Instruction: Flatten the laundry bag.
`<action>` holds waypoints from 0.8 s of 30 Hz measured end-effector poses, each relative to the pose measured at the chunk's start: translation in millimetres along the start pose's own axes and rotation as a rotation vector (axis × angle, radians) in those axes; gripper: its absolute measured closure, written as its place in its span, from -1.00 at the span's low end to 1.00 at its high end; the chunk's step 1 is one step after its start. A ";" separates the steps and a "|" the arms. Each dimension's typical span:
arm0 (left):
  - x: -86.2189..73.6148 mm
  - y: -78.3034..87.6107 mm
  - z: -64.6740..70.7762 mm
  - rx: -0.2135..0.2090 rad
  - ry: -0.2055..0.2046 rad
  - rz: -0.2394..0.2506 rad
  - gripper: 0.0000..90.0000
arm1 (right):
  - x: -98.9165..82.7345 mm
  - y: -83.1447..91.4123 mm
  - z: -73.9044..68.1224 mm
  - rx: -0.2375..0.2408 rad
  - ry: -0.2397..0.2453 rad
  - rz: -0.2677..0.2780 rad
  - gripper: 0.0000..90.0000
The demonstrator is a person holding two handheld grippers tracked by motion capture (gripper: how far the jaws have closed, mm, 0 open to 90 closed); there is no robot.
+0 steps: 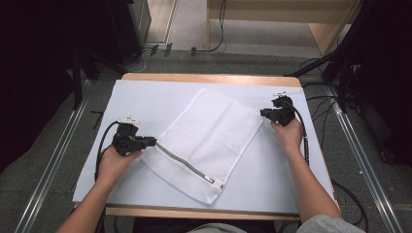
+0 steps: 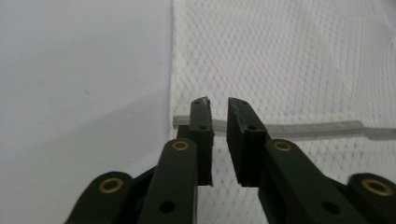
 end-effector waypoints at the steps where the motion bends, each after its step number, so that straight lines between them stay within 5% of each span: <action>1: 3.3 0.2 -1.6 0.008 -0.003 0.003 0.68 | -0.5 2.4 -1.0 0.006 -0.004 -0.003 0.72; 15: 53.1 -38.0 -9.9 -0.001 -0.028 -0.044 0.46 | -22.5 28.4 -45.7 0.068 0.089 -0.011 0.72; 24: 66.2 -66.4 -17.2 0.007 -0.032 -0.078 0.38 | -44.0 40.3 -66.2 0.091 0.123 -0.004 0.67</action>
Point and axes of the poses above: each handheld gripper's, and its own axes: y roughly backward along the jaws, x roughly out of its top, z roughly to its right, the point moved 3 cm from there along -y, roughly forward along the jaws, and after that the axes turned 3 degrees about -z, right-handed, at the moved point
